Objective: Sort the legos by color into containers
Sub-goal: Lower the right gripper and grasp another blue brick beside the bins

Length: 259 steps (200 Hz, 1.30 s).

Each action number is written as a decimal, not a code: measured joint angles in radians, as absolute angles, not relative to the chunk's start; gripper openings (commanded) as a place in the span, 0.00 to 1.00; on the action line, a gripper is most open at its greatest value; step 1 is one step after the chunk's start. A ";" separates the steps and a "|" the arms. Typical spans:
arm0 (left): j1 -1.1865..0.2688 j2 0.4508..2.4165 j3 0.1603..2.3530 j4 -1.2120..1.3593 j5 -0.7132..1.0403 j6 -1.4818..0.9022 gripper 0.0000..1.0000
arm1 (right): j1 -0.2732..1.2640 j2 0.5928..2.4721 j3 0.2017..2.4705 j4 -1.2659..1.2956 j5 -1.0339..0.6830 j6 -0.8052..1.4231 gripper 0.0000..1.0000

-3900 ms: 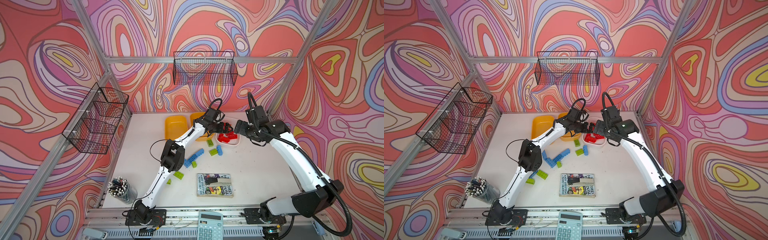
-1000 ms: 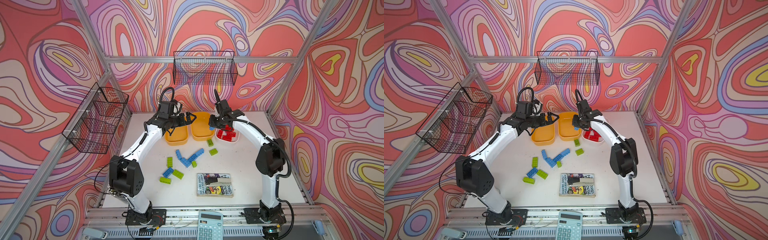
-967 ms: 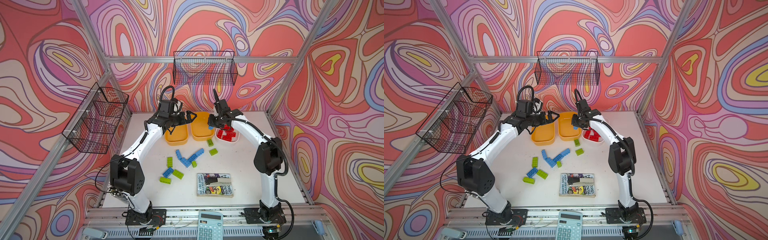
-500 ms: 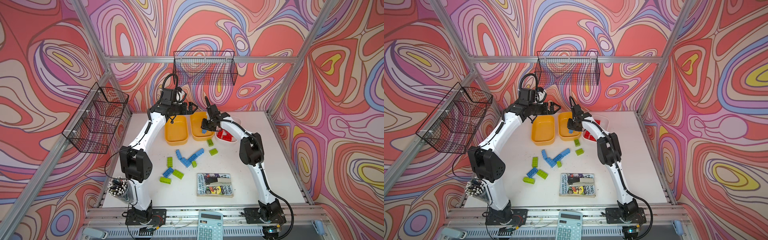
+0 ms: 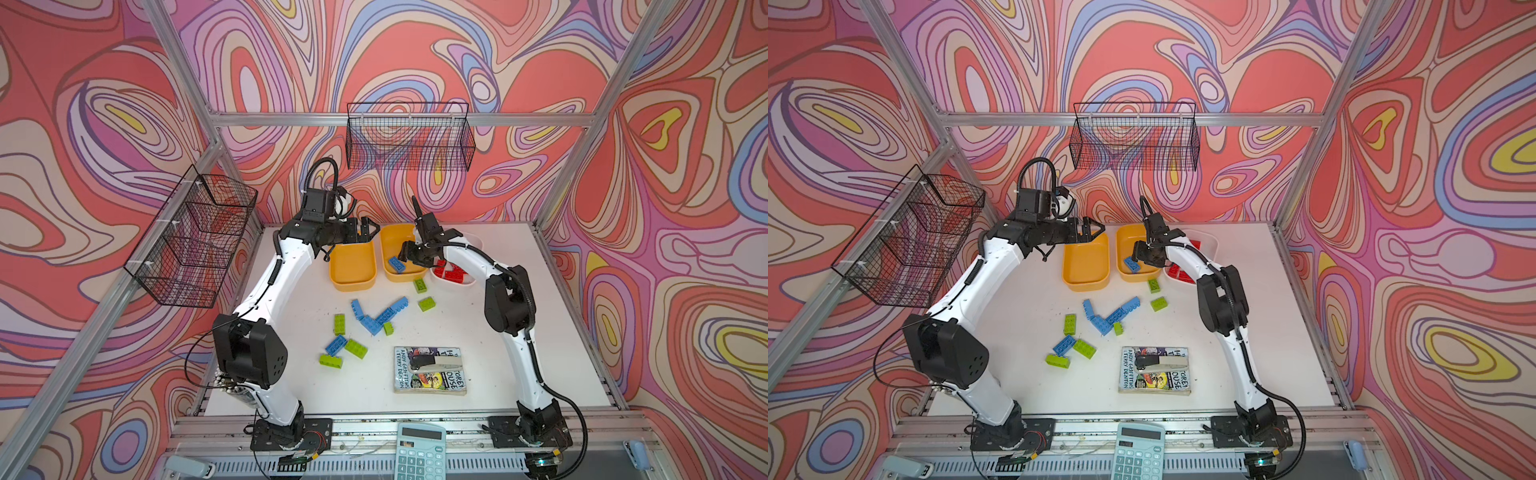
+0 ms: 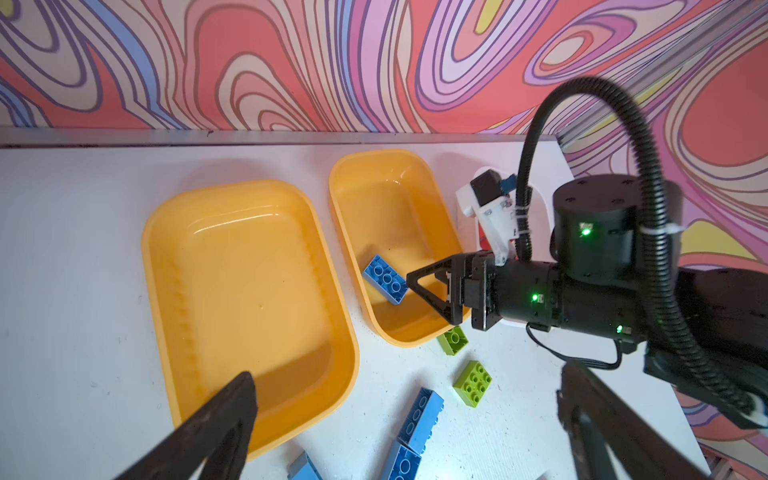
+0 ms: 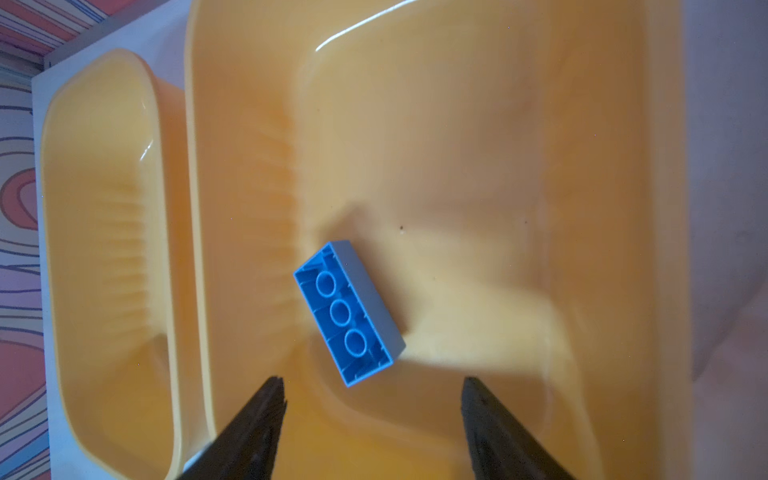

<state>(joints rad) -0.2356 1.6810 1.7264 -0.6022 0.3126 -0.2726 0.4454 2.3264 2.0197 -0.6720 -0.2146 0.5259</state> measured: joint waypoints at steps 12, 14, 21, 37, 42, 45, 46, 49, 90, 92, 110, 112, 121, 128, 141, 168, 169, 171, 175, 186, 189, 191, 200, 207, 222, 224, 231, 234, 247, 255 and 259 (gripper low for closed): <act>-0.236 1.642 1.726 -0.602 0.307 -0.273 1.00 | 0.466 2.285 1.968 -0.670 -0.214 0.525 0.74; -0.236 1.635 1.726 -0.603 0.307 -0.273 1.00 | 0.471 2.276 1.959 -0.669 -0.214 0.525 0.74; -0.236 1.612 1.726 -0.603 0.305 -0.272 1.00 | 0.488 2.252 1.930 -0.668 -0.213 0.525 0.76; -0.236 1.560 1.721 -0.603 0.301 -0.272 1.00 | 0.534 2.187 1.849 -0.649 -0.206 0.525 0.78; -0.236 1.541 1.716 -0.604 0.299 -0.272 1.00 | 0.548 2.166 1.822 -0.643 -0.202 0.525 0.78; -0.236 1.532 1.713 -0.605 0.297 -0.271 1.00 | 0.556 2.154 1.807 -0.640 -0.201 0.525 0.78; -0.236 1.530 1.712 -0.605 0.297 -0.271 1.00 | 0.560 2.148 1.799 -0.639 -0.200 0.525 0.78; -0.236 1.519 1.710 -0.609 0.296 -0.270 1.00 | 0.569 2.136 1.784 -0.636 -0.198 0.526 0.78; -0.236 1.404 1.682 -0.667 0.287 -0.266 1.00 | 0.654 2.030 1.604 -0.616 -0.160 0.555 0.80; -0.236 1.398 1.678 -0.667 0.286 -0.266 1.00 | 0.657 2.028 1.596 -0.616 -0.157 0.558 0.80; -0.236 1.329 1.627 -0.682 0.282 -0.275 1.00 | 0.680 2.014 1.539 -0.612 -0.133 0.577 0.80; -0.236 1.320 1.617 -0.683 0.281 -0.277 1.00 | 0.682 2.011 1.532 -0.611 -0.129 0.580 0.80; -0.236 1.280 1.576 -0.690 0.276 -0.285 1.00 | 0.691 2.005 1.507 -0.609 -0.119 0.591 0.80; -0.236 1.252 1.546 -0.695 0.273 -0.292 1.00 | 0.697 2.000 1.489 -0.607 -0.111 0.599 0.80; -0.236 1.208 1.494 -0.706 0.268 -0.309 1.00 | 0.703 1.990 1.472 -0.607 -0.096 0.614 0.80; -0.236 1.134 1.389 -0.714 0.270 -0.355 1.00 | 0.704 1.962 1.448 -0.595 -0.066 0.644 0.79; -0.236 1.129 1.382 -0.714 0.271 -0.359 1.00 | 0.704 1.961 1.448 -0.595 -0.066 0.645 0.79; -0.236 1.124 1.375 -0.713 0.272 -0.363 1.00 | 0.704 1.959 1.446 -0.593 -0.064 0.648 0.79; -0.236 1.111 1.354 -0.714 0.272 -0.373 1.00 | 0.704 1.956 1.445 -0.590 -0.062 0.651 0.78; -0.236 1.077 1.299 -0.711 0.276 -0.395 1.00 | 0.703 1.950 1.441 -0.580 -0.056 0.667 0.78; -0.236 1.066 1.283 -0.712 0.276 -0.402 1.00 | 0.703 1.949 1.441 -0.577 -0.056 0.671 0.78; -0.236 1.060 1.274 -0.710 0.277 -0.406 1.00 | 0.704 1.949 1.440 -0.575 -0.055 0.675 0.78; -0.236 1.025 1.217 -0.698 0.281 -0.426 1.00 | 0.704 1.948 1.440 -0.567 -0.050 0.689 0.78; -0.236 0.998 1.172 -0.691 0.283 -0.443 1.00 | 0.704 1.948 1.439 -0.564 -0.047 0.701 0.78; -0.236 0.941 1.074 -0.676 0.289 -0.477 1.00 | 0.705 1.948 1.439 -0.557 -0.041 0.728 0.78; -0.236 0.933 1.060 -0.675 0.291 -0.483 1.00 | 0.705 1.948 1.439 -0.556 -0.040 0.732 0.78; -0.236 0.915 1.025 -0.673 0.293 -0.497 1.00 | 0.705 1.949 1.439 -0.553 -0.037 0.743 0.78; -0.236 0.909 1.011 -0.671 0.294 -0.503 1.00 | 0.706 1.949 1.439 -0.552 -0.036 0.748 0.77; -0.236 0.890 0.966 -0.669 0.297 -0.520 1.00 | 0.708 1.953 1.440 -0.550 -0.027 0.769 0.77; -0.236 0.884 0.951 -0.669 0.298 -0.528 1.00 | 0.710 1.958 1.440 -0.549 -0.021 0.781 0.76; -0.236 0.884 0.946 -0.669 0.299 -0.529 1.00 | 0.711 1.961 1.441 -0.549 -0.018 0.786 0.76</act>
<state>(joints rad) -0.2356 0.8837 0.9463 -0.6685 0.2985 -0.5293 0.7109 1.9610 1.4406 -0.5488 -0.0181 0.7864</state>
